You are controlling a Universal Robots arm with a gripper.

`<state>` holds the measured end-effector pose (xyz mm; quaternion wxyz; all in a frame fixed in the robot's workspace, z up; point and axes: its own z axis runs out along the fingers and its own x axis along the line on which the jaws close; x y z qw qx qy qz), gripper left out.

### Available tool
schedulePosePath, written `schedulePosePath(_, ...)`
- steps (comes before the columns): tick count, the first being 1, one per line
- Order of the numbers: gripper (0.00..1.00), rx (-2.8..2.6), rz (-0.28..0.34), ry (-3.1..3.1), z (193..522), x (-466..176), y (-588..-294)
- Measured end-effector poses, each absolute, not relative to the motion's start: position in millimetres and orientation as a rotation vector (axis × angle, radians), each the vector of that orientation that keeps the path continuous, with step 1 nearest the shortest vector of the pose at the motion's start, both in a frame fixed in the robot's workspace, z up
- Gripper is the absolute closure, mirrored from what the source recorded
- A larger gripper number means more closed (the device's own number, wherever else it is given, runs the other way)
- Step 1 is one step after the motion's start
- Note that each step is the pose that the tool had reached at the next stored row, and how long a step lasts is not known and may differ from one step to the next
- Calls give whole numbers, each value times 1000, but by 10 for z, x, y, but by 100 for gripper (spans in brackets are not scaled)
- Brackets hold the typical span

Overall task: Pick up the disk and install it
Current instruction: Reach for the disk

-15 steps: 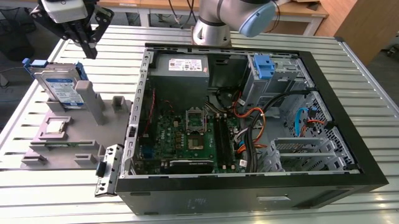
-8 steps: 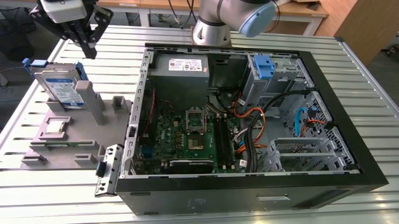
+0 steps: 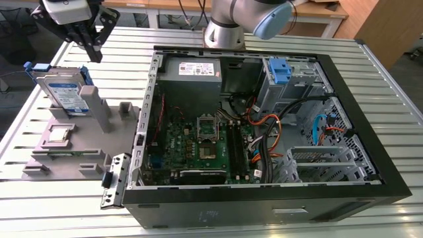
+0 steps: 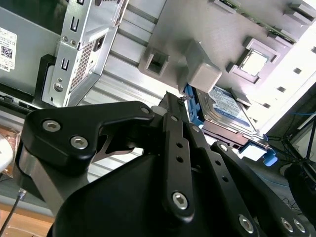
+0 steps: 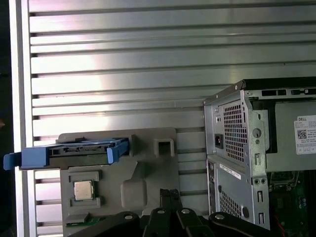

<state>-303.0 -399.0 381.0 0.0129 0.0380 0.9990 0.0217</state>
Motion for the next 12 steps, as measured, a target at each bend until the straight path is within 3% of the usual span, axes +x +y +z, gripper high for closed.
schedulePosePath(12, 89, 119, 67, 3128, 3807, -3034, -3990)
